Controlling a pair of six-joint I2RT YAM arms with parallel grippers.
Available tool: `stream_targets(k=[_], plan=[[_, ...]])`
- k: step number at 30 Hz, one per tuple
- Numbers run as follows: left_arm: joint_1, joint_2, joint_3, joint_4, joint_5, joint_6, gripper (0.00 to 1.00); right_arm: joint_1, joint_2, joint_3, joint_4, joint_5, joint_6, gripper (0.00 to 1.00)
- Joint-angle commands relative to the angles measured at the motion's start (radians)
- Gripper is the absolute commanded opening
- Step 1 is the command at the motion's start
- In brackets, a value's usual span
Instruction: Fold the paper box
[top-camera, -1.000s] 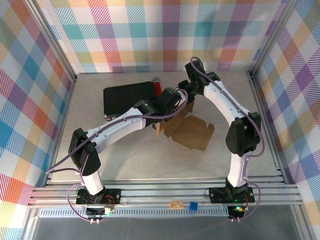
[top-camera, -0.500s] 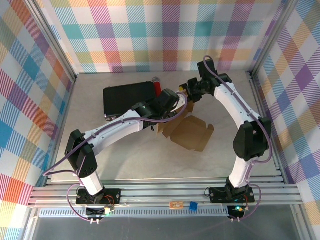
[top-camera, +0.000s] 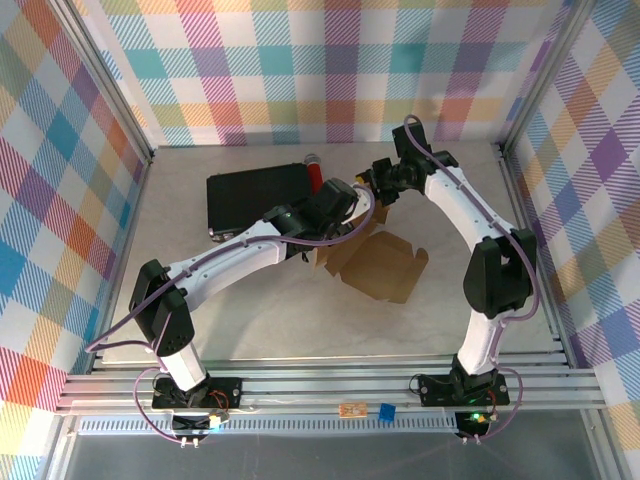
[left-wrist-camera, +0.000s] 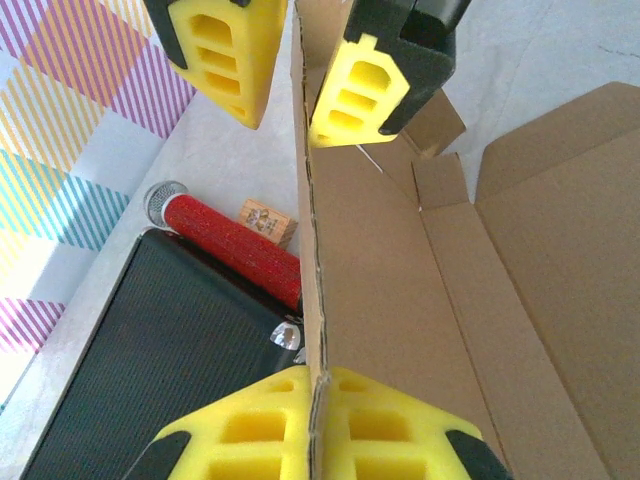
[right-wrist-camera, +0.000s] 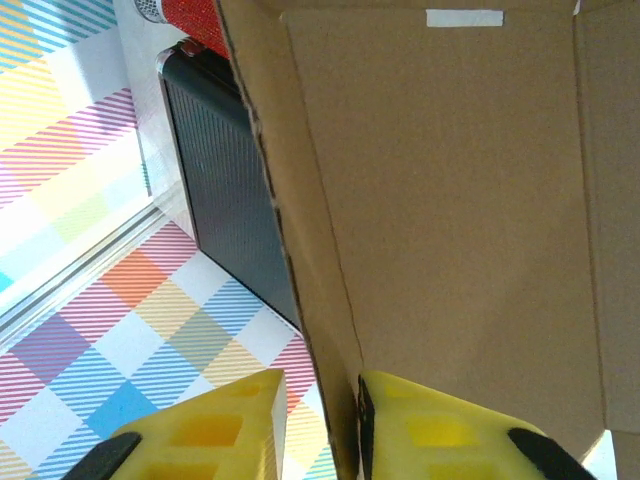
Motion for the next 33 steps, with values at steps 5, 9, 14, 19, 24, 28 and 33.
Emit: stream_targets(k=[5, 9, 14, 19, 24, 28, 33], plan=[[0.001, -0.043, -0.017, 0.022, 0.007, 0.011, 0.0, -0.005, 0.007, -0.034, 0.038, -0.014, 0.037, 0.15], [0.025, -0.054, 0.019, -0.002, 0.004, -0.087, 0.24, 0.001, -0.018, -0.085, 0.078, 0.006, 0.08, 0.0], [0.218, -0.158, 0.097, -0.07, 0.271, -0.645, 0.65, 0.062, -0.167, -0.388, 0.441, 0.179, 0.333, 0.0], [0.404, -0.255, -0.019, 0.033, 0.6, -1.262, 0.59, 0.141, -0.218, -0.478, 0.628, 0.405, 0.46, 0.0], [0.424, -0.248, -0.085, 0.178, 0.741, -1.681, 0.5, 0.187, -0.18, -0.431, 0.643, 0.449, 0.479, 0.0], [0.422, -0.207, -0.026, 0.15, 0.74, -1.76, 0.5, 0.198, -0.161, -0.422, 0.644, 0.462, 0.487, 0.0], [0.406, -0.195, -0.024, 0.064, 0.742, -1.857, 0.49, 0.199, -0.155, -0.411, 0.639, 0.483, 0.484, 0.0]])
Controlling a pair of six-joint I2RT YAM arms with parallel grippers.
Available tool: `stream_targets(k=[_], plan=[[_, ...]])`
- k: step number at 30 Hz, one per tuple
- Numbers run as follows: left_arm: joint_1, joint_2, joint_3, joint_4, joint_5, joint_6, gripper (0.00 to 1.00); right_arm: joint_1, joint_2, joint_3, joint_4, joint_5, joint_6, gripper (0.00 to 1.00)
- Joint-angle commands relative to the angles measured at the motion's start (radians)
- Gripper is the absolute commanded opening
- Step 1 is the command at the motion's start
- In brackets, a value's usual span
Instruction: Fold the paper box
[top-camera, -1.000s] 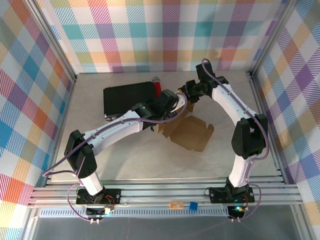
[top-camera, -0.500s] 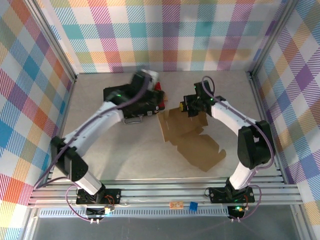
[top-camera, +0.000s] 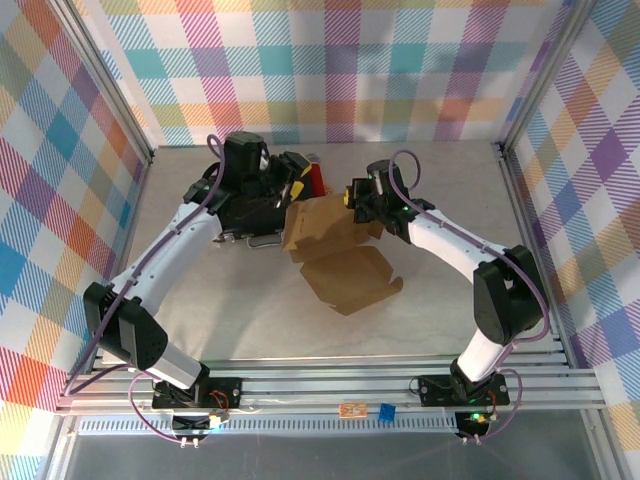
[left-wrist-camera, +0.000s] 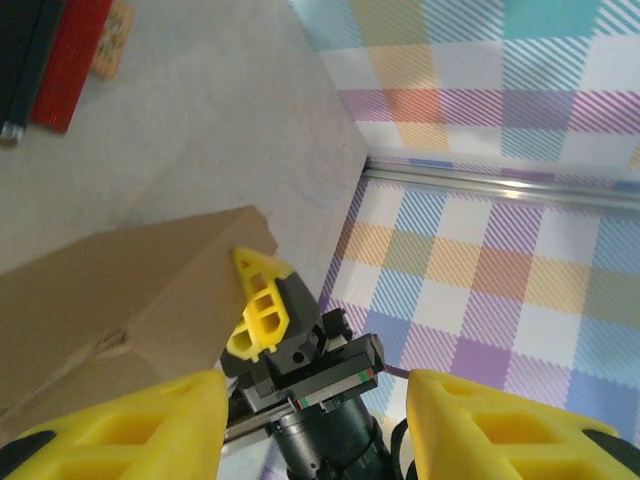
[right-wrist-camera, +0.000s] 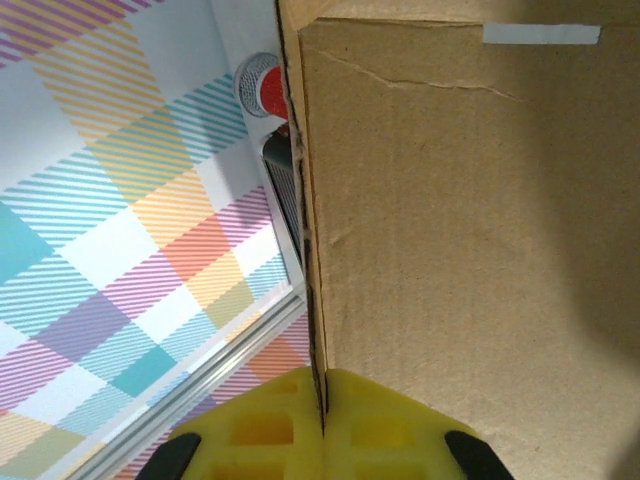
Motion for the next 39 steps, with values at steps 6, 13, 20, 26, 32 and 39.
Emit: stream_targets(k=[6, 13, 20, 26, 32, 39], plan=[[-0.061, -0.004, 0.01, -0.052, 0.006, -0.164, 0.48, 0.005, 0.027, 0.035, 0.025, 0.033, 0.016, 0.0], [-0.08, 0.046, 0.07, -0.207, -0.04, -0.128, 0.48, 0.005, 0.037, 0.043, 0.029, 0.023, 0.014, 0.0], [-0.077, 0.102, 0.101, -0.234, -0.08, -0.078, 0.5, 0.005, 0.037, 0.048, 0.024, 0.011, 0.017, 0.0], [-0.075, 0.143, 0.1, -0.202, -0.077, -0.068, 0.49, 0.005, 0.033, 0.05, 0.023, 0.002, 0.015, 0.0], [-0.075, 0.172, 0.114, -0.174, -0.092, -0.066, 0.33, 0.005, 0.025, 0.051, 0.015, -0.004, 0.012, 0.0], [-0.067, 0.17, 0.116, -0.18, -0.105, -0.053, 0.05, 0.005, 0.021, 0.045, 0.019, -0.003, 0.011, 0.0]])
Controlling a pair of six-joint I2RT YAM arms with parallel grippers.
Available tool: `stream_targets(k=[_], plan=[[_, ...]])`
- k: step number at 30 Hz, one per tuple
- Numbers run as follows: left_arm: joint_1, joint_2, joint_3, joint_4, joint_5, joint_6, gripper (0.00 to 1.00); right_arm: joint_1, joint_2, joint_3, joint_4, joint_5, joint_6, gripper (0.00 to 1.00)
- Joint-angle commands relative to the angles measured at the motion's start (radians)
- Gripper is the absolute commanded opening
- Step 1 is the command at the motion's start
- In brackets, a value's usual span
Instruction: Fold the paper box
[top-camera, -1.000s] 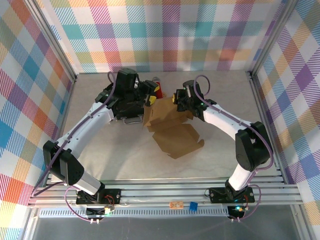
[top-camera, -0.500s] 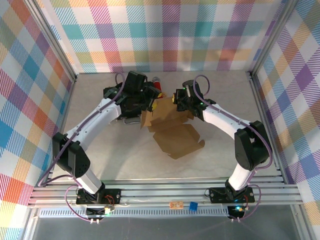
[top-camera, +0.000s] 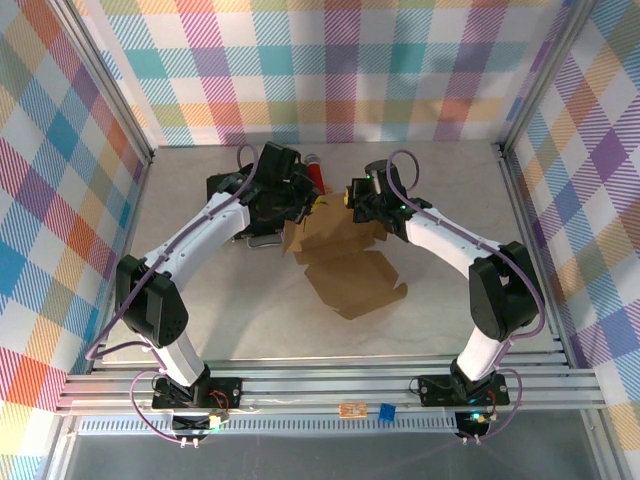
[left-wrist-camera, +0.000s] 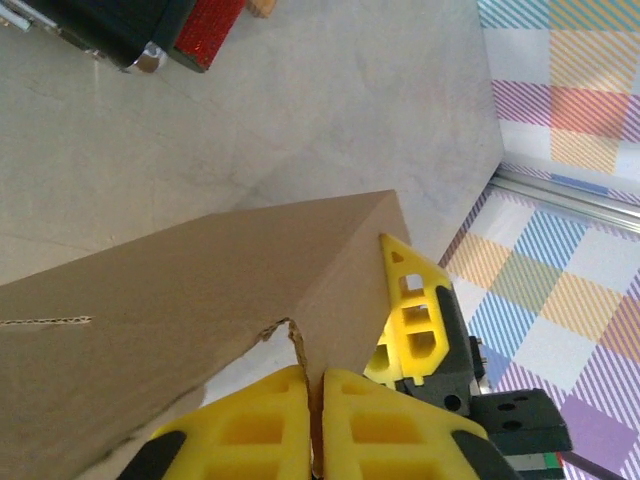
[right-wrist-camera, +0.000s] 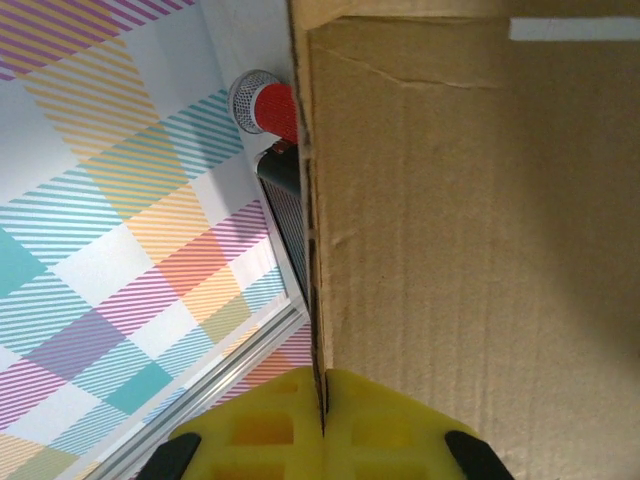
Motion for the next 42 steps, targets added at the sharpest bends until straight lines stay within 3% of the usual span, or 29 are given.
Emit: stream_targets(k=[1, 2, 3, 6, 8, 11, 14, 18, 22, 25, 28, 32, 42], plan=[[0.013, -0.005, 0.026, -0.003, -0.028, 0.026, 0.04, 0.005, -0.007, 0.032, 0.016, -0.01, 0.01, 0.0], [0.018, -0.009, 0.027, 0.002, -0.03, 0.035, 0.04, 0.005, -0.007, 0.034, 0.017, -0.01, 0.01, 0.0], [0.026, -0.015, 0.029, 0.018, -0.027, 0.052, 0.1, 0.003, -0.008, 0.032, 0.016, -0.008, 0.01, 0.0], [0.052, -0.031, 0.064, 0.049, 0.025, 0.164, 0.51, -0.006, -0.012, 0.041, -0.01, 0.003, 0.004, 0.0], [0.058, -0.061, 0.113, -0.045, -0.007, 0.297, 0.6, -0.016, -0.015, 0.058, -0.042, 0.013, -0.005, 0.0], [0.061, -0.142, 0.085, -0.164, -0.027, 0.5, 0.56, -0.033, -0.014, 0.07, -0.062, 0.015, -0.008, 0.0], [0.059, -0.251, -0.055, -0.23, 0.013, 0.635, 0.5, -0.04, -0.012, 0.091, -0.105, 0.031, -0.017, 0.0], [0.014, -0.401, -0.278, -0.241, 0.008, 0.698, 0.5, -0.04, -0.002, 0.118, -0.139, 0.041, -0.026, 0.0], [-0.082, -0.464, -0.415, -0.169, -0.078, 0.716, 0.51, -0.037, 0.012, 0.135, -0.159, 0.041, -0.029, 0.0], [-0.148, -0.454, -0.49, -0.098, -0.168, 0.707, 0.49, -0.029, 0.02, 0.148, -0.174, 0.052, -0.031, 0.0], [-0.154, -0.427, -0.588, 0.054, -0.196, 0.673, 0.47, -0.021, 0.03, 0.165, -0.199, 0.058, -0.032, 0.0], [-0.152, -0.32, -0.559, 0.154, -0.276, 0.707, 0.48, -0.005, 0.04, 0.179, -0.238, 0.085, -0.037, 0.0], [-0.161, -0.097, -0.409, 0.039, -0.431, 0.714, 0.49, 0.011, 0.052, 0.185, -0.278, 0.122, -0.023, 0.0]])
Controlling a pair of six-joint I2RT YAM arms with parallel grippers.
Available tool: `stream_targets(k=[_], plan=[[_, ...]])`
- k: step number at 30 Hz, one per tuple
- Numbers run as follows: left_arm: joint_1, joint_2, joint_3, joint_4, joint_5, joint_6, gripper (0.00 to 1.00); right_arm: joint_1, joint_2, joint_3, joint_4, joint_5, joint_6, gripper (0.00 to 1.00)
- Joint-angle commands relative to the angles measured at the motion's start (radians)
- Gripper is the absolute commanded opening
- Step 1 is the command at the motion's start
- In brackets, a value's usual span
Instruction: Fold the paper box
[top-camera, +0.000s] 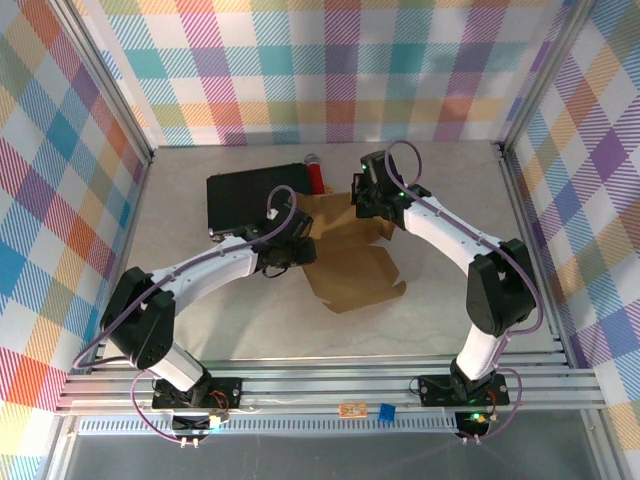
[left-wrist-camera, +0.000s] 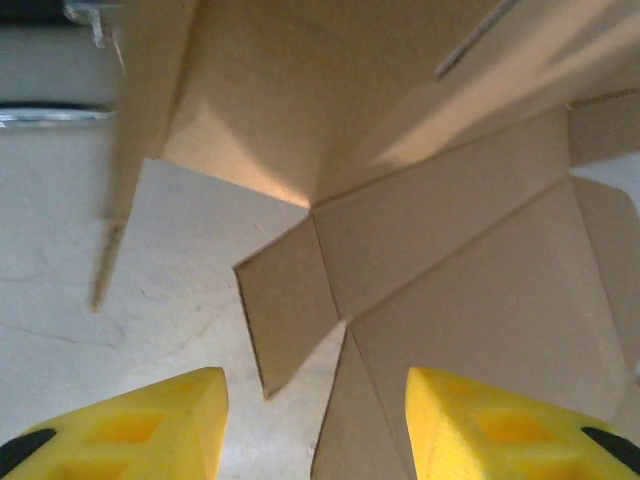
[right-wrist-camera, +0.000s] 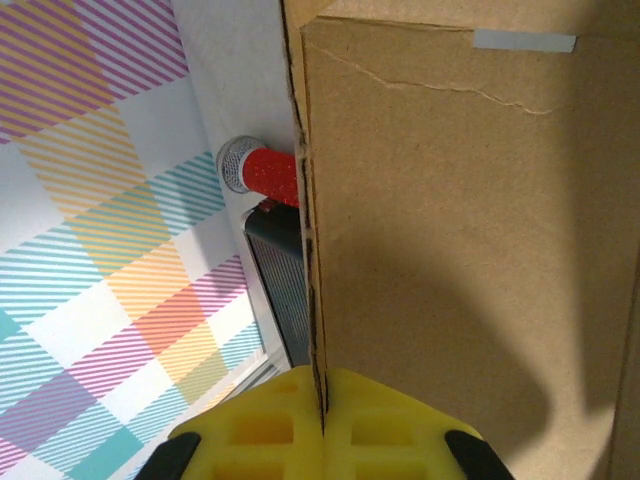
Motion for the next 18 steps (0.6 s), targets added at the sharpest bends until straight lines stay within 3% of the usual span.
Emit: stream_targets(k=[1, 10, 18], plan=[[-0.008, 0.033, 0.046, -0.038, -0.077, 0.02, 0.49, 0.006, 0.016, 0.039, -0.042, 0.018, 0.001, 0.0], [-0.05, 0.126, 0.131, -0.039, -0.067, 0.012, 0.41, 0.012, 0.026, 0.043, -0.048, 0.018, 0.008, 0.0], [-0.095, 0.157, 0.182, -0.121, -0.121, -0.077, 0.25, 0.012, 0.026, 0.04, -0.042, 0.024, 0.012, 0.0]])
